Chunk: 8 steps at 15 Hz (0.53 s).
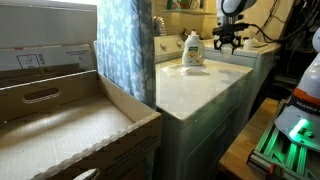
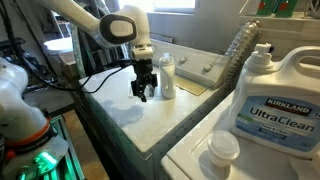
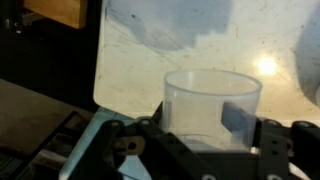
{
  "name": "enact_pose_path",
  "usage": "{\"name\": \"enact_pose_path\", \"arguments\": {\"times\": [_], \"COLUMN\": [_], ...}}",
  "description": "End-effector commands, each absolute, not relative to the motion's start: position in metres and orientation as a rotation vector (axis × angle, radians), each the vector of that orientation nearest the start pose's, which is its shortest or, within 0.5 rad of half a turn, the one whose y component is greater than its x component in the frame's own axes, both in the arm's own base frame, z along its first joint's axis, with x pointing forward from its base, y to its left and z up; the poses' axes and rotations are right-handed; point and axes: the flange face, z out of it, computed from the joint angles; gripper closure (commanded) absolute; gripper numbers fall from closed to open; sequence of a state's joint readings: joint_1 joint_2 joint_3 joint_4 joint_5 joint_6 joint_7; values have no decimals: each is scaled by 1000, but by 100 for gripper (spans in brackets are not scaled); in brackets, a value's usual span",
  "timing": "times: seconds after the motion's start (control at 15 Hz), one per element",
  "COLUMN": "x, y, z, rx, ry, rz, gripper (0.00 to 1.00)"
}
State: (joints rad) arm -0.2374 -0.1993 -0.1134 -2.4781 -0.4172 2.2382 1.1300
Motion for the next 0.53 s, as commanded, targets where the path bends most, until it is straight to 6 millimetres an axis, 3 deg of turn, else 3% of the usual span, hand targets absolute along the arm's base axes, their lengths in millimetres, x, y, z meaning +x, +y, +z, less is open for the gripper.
{"name": "enact_pose_path", "arguments": {"times": [0.0, 0.2, 0.27, 0.33, 0.47], "x": [417, 415, 415, 416, 421], "y": [-168, -171, -171, -167, -183], "z": [373, 382, 382, 388, 398], "rx": [-2834, -2844, -2845, -2942, -3013], "ry": [1940, 1926, 1924, 1931, 2001], "rz": [-163, -193, -192, -321, -434], "gripper": [41, 41, 66, 66, 66]}}
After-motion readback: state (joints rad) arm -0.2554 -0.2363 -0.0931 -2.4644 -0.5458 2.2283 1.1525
